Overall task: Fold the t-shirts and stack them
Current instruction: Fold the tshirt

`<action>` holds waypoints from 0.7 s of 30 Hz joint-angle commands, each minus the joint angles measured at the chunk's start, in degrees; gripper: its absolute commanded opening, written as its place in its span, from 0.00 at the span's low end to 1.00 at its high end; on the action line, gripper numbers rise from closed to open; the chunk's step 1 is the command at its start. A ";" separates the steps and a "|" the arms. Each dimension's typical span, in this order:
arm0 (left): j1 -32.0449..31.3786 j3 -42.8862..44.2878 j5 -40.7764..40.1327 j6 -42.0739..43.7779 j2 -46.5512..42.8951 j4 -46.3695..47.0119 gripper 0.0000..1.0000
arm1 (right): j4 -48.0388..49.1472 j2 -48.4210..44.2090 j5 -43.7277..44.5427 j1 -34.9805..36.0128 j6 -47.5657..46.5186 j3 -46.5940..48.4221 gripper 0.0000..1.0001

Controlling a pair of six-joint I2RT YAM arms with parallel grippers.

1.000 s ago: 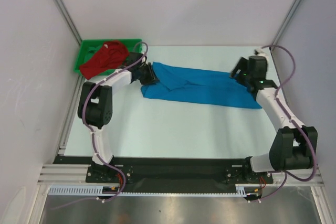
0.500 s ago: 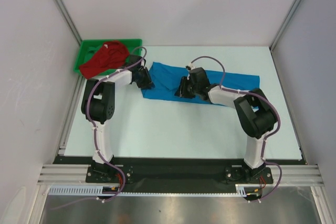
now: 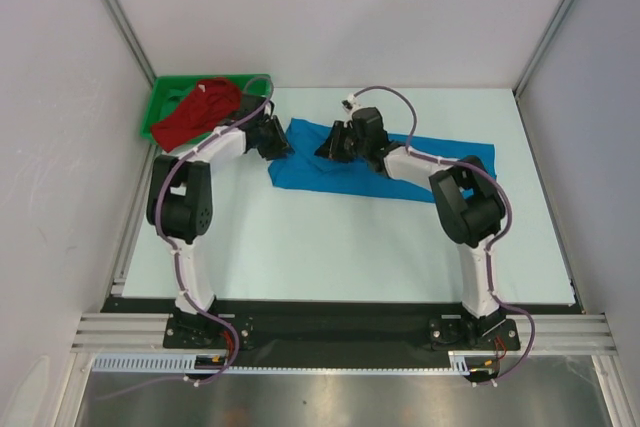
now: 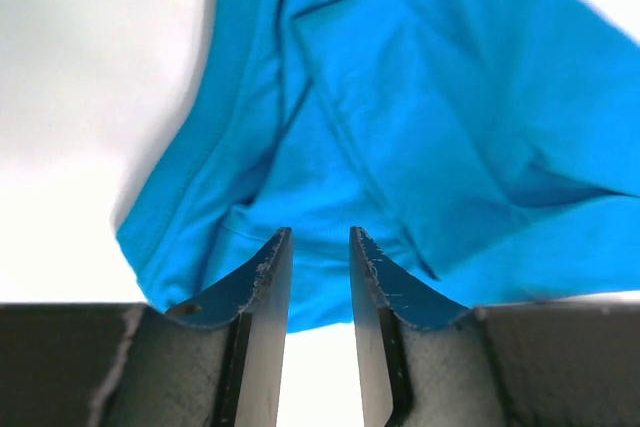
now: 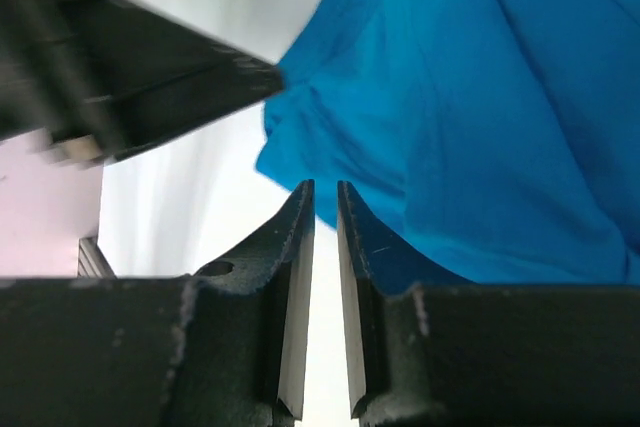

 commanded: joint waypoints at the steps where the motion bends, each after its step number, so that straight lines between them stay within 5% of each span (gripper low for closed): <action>1: 0.27 1.53 -0.42 -1.42 -6.09 1.15 0.36 | 1.29 5.22 -4.03 -0.53 1.82 3.36 0.20; 12: -0.34 -14.81 1.42 -1.60 -24.52 5.63 0.42 | 5.51 7.61 -8.78 -2.90 -1.25 -2.78 0.20; 18: -1.40 -28.52 2.47 -1.86 -36.84 7.29 0.51 | 2.18 -7.93 -9.23 -6.24 1.03 -11.64 0.30; 19: -1.57 -29.93 3.34 -2.21 -38.51 8.08 0.52 | 0.34 -12.39 -8.70 -6.85 0.69 -12.71 0.39; 21: -2.27 -32.14 3.79 -3.26 -39.32 9.23 0.54 | -2.47 -15.68 -7.64 -8.70 -0.37 -14.38 0.43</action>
